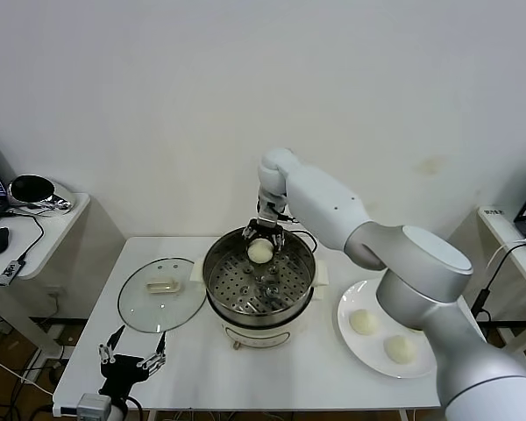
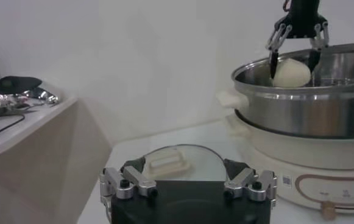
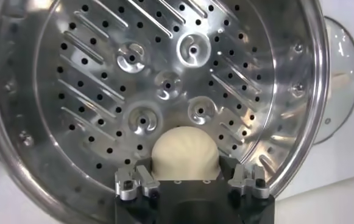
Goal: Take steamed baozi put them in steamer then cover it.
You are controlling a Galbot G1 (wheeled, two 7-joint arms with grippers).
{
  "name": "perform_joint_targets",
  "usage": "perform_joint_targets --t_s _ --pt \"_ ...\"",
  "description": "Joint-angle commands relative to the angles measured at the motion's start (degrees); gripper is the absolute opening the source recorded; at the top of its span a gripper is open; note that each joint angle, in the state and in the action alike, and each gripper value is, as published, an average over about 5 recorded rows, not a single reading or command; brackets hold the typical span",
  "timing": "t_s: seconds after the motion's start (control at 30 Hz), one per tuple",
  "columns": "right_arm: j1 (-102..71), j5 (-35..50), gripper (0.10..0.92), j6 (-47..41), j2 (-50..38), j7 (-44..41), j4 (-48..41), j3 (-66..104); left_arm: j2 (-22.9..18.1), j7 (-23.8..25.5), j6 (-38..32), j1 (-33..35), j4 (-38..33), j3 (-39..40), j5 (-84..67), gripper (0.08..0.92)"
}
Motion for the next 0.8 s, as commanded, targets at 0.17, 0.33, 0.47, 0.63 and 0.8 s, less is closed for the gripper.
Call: perform_joint_targets --t_s 0.17,0.33,0.47,0.63,0.8 --pt "-0.28 0.45 0.808 -0.01 0.48 3.82 -0.75 1.46 -0.16 -0.03 0.23 -0.18 0.37 0.16 0.05 0.823" --pt "2.87 10.99 0.822 -6.54 -2.49 -2.30 5.37 3.78 -0.01 0.09 0.28 -0.04 0.28 0.13 0.09 0.823" --pt "8.09 20.41 0.823 -17.10 -9.84 -5.05 15.38 0.01 0.15 0.22 0.46 -0.23 0.02 0.08 0.07 0.823" --pt "15.90 32.99 0.823 -31.90 -21.00 -5.19 26.20 -8.21 0.36 0.42 0.83 -0.58 -0.01 0.19 0.04 0.823" --pt "20.93 42.33 0.823 -50.06 -33.37 -5.08 36.90 -16.96 0.71 0.48 1.09 -0.74 0.11 0.64 -0.09 0.823"
